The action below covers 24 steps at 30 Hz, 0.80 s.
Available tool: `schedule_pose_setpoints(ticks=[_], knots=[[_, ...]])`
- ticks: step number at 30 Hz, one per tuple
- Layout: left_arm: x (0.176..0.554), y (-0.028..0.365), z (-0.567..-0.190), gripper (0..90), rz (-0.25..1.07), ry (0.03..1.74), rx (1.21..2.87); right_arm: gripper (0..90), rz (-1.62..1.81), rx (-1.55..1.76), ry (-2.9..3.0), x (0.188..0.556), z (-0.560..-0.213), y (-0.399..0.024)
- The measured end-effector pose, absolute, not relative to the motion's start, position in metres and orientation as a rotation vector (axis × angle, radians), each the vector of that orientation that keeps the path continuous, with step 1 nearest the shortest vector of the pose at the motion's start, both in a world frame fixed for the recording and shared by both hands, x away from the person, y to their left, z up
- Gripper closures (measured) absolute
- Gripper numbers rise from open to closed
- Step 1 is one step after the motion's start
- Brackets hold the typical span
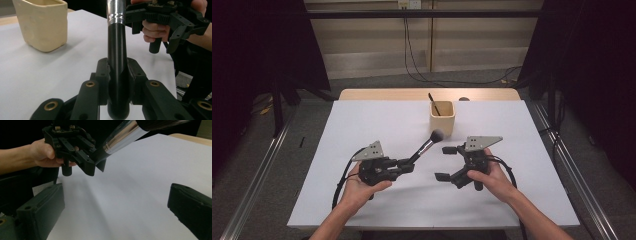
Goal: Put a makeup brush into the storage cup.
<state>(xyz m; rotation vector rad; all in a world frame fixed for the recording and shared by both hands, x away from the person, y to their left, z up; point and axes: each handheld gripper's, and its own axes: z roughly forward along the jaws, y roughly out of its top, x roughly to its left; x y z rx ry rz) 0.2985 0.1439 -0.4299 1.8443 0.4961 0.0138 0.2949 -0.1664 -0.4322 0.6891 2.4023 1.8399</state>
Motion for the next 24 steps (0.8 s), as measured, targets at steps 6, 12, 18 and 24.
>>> schedule_pose_setpoints(ticks=[6, 12, 18, 24], knots=[[0.3, 0.136, -0.431, 74.5, 0.022, 0.486, 1.846, 1.2, 1.877, 0.692, 2.371, 0.295, -0.43, -0.165], [0.3, 0.126, -0.432, 74.5, 0.01, 0.463, 1.841, 6.0, 1.918, 0.704, 2.326, 0.294, -0.426, -0.165], [0.299, 0.118, -0.433, 74.5, 0.009, 0.44, 1.836, 17.2, 1.953, 0.691, 2.298, 0.295, -0.424, -0.164], [0.294, 0.114, -0.438, 74.5, 0.011, 0.424, 1.849, 32.7, 1.987, 0.684, 2.286, 0.296, -0.424, -0.16]])
